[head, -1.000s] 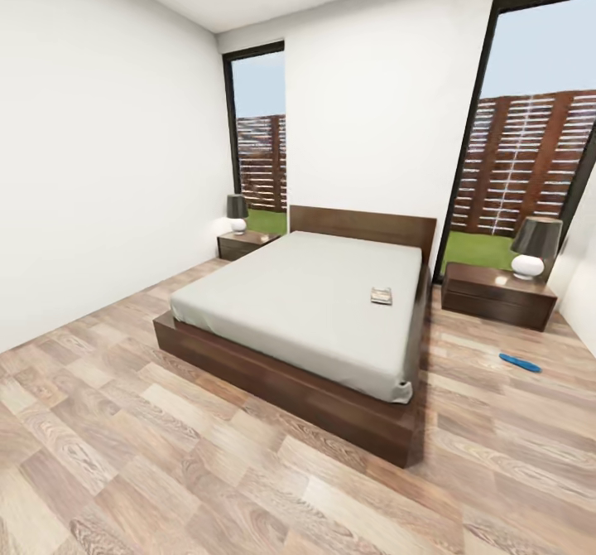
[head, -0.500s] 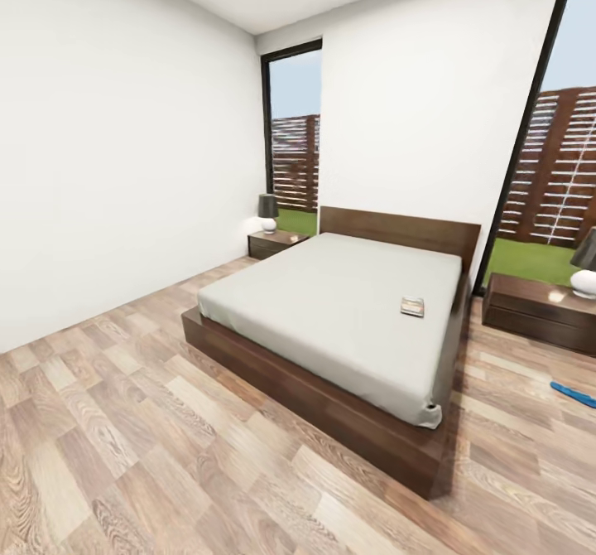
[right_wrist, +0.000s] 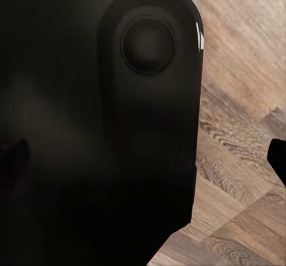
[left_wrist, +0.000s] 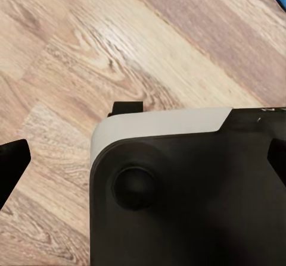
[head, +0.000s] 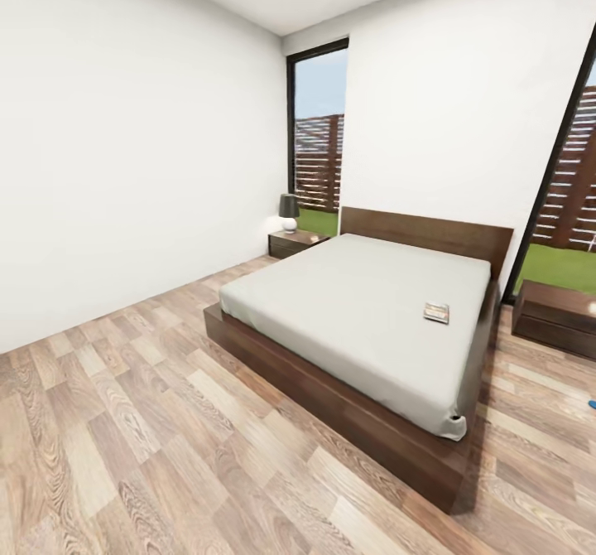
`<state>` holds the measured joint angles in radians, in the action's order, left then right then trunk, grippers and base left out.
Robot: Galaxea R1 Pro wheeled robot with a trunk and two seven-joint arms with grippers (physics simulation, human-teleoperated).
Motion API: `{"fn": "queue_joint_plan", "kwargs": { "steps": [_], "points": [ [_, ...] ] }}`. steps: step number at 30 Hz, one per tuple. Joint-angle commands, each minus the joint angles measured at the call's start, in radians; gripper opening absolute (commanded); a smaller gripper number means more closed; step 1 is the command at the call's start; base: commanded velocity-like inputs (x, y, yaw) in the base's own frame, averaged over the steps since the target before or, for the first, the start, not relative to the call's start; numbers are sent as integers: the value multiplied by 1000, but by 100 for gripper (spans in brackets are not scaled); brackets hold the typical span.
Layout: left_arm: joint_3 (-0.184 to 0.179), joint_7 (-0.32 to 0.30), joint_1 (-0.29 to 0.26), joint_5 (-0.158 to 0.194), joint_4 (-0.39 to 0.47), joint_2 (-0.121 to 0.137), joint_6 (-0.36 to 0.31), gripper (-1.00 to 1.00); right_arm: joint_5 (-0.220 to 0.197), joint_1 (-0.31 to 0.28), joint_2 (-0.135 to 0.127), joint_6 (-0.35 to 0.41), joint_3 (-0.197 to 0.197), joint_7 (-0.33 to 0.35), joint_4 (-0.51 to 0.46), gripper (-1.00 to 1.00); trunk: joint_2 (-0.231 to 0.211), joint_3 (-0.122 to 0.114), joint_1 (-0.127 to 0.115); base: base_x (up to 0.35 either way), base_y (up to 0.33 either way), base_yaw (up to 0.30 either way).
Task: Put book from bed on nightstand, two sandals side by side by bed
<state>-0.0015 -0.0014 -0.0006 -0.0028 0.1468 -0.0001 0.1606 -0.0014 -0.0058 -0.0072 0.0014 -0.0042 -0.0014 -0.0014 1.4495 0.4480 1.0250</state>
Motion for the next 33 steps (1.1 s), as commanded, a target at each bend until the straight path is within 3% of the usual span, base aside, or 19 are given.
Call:
{"fn": "queue_joint_plan", "kwargs": {
  "steps": [1,11,33],
  "points": [
    [0,0,0,0,0,0,2,100,0,0,0,0,0,0,0,100,0,1,0,0,0,38],
    [0,0,0,0,0,0,3,100,0,0,0,0,0,0,0,100,0,1,0,0,0,78],
    [0,0,0,0,0,1,2,100,0,0,0,0,0,0,0,100,0,1,0,0,0,271]
  ]
}}
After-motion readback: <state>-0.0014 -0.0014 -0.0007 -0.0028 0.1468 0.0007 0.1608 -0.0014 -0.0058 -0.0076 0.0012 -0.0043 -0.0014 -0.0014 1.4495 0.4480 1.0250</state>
